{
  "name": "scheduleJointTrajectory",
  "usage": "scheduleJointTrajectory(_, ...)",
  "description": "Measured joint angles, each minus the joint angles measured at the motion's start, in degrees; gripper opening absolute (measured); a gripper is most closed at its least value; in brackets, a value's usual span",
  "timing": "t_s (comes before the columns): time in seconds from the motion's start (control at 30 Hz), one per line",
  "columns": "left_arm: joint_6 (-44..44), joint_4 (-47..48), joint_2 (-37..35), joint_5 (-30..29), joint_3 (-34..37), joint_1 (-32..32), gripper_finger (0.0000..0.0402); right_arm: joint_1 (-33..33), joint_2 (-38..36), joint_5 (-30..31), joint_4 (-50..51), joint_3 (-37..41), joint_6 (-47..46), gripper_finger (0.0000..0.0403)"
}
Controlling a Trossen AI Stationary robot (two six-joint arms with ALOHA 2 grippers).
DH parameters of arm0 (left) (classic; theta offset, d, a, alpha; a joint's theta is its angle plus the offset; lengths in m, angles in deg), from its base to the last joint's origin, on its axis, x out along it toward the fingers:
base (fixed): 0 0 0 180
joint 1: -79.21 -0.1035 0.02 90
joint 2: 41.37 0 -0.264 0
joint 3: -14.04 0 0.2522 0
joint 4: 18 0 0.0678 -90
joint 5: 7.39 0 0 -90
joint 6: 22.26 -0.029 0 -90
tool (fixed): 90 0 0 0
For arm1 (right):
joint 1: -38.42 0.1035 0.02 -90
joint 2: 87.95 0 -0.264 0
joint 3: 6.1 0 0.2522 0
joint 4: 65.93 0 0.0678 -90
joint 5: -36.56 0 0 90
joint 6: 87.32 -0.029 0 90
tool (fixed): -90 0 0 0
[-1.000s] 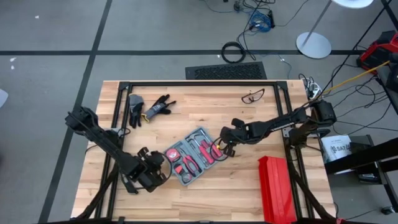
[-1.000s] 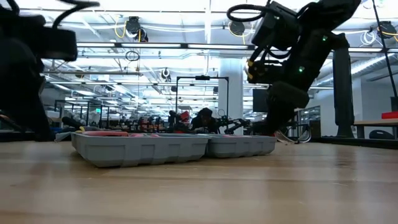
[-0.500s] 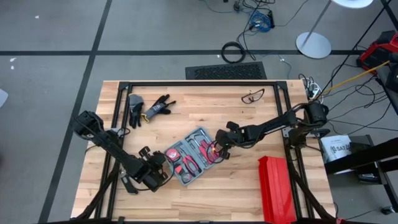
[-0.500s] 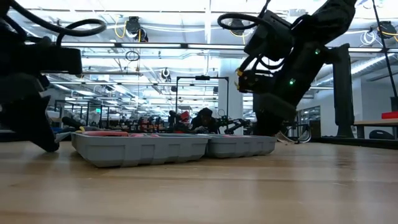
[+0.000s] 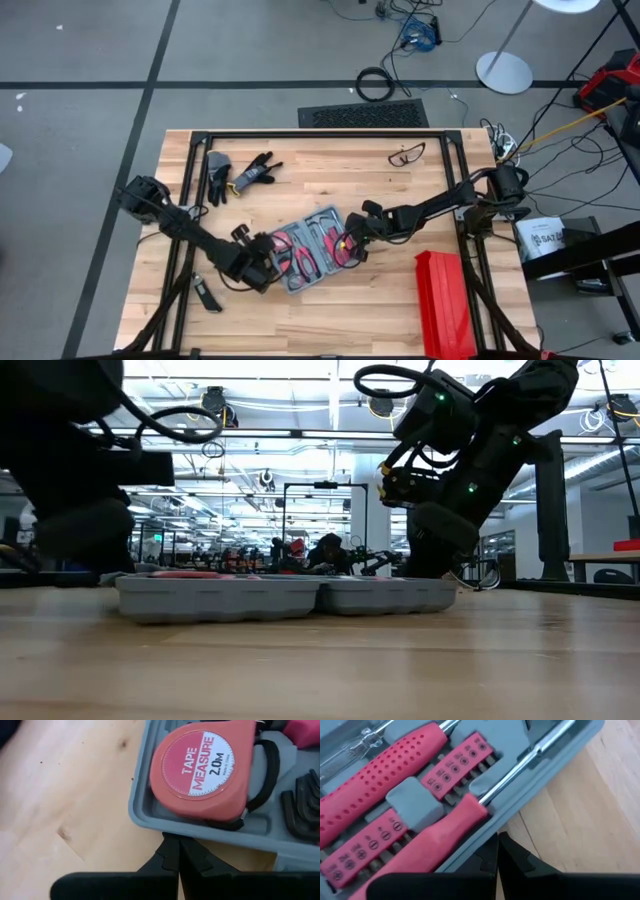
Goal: Prefit tool cases
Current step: Close the gray prefit tools case
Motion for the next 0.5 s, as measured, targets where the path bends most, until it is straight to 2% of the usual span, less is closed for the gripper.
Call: scheduleJointTrajectory(0.5, -0.40, -0.64, 0.00, -0.34, 0.04, -1.73, 0.0000, 0.11, -1.28, -0.08, -0.95, 0.25, 0.45, 0.0000)
